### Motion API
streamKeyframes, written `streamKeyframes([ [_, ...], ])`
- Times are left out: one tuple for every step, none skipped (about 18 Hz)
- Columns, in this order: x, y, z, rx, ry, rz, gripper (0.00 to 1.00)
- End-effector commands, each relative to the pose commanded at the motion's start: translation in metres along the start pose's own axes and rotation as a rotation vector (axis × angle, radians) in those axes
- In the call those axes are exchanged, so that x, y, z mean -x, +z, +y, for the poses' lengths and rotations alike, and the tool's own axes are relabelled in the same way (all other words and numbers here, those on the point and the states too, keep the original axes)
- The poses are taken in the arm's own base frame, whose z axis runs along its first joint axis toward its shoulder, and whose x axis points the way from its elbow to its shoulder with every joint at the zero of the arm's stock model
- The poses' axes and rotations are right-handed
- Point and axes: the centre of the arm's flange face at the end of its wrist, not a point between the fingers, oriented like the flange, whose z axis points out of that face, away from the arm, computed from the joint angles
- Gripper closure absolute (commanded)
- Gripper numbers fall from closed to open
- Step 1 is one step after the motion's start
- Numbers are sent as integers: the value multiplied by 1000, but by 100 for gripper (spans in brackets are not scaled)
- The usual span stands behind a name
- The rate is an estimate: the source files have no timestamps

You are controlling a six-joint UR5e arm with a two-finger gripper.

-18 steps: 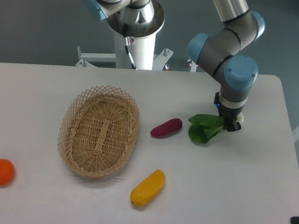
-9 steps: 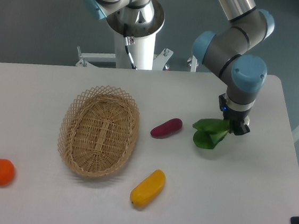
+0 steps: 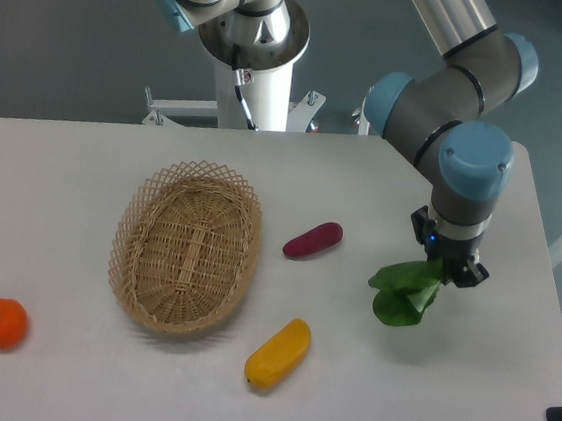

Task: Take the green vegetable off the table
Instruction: 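Lift the bok choy up off the table with the gripper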

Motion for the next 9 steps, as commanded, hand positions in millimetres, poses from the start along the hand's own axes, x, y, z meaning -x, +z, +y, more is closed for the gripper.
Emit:
streamKeyframes([
  [6, -5, -2, -26, -6, -1, 59],
  [10, -8, -4, -46, -14, 0, 59],
  [16, -13, -5, -62, -21, -10, 58],
  [21, -16, -6, -70, -23, -20, 57],
  [26, -15, -8, -72, -24, -23, 57],
  [30, -17, -8, -71, -34, -28, 57],
  [33, -18, -8, -69, -43, -21, 57],
  [34, -18, -9, -69, -41, -11, 57],
  [35, -20, -10, -69, -40, -3, 57],
])
